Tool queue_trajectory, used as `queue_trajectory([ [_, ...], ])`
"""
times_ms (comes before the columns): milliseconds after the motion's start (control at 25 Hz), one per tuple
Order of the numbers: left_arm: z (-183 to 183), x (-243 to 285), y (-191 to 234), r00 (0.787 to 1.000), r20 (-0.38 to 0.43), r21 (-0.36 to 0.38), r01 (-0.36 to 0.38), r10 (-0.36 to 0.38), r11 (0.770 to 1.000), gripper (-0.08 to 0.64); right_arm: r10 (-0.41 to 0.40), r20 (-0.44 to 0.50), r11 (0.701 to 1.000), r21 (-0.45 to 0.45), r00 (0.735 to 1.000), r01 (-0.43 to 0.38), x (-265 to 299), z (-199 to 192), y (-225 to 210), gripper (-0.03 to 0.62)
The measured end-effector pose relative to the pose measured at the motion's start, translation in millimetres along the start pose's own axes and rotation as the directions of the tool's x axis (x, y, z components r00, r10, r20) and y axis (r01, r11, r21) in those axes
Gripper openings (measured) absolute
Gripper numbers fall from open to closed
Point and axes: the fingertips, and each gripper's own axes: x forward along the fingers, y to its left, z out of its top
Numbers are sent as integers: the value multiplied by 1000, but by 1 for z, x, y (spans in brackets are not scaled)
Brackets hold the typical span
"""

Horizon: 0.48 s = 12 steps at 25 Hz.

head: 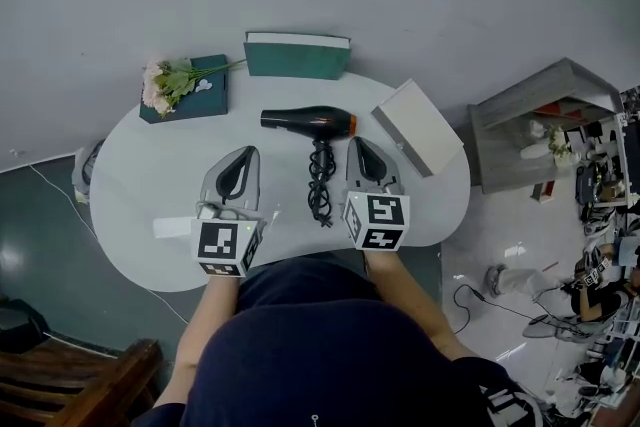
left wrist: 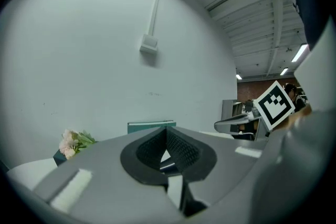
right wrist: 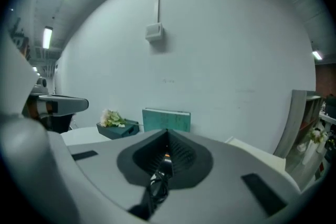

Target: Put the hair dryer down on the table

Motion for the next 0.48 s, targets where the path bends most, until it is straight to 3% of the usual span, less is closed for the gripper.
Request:
queue_trajectory([
  [240,74,-3,9,989,141,101,-61,46,993,11,46,186,998,-45,981,-38,-14,79,5,11],
  [480,155,-23,21,963,240,115,-156,125,981,11,86,364,986,-167,928,-26,-40,174,16,11],
])
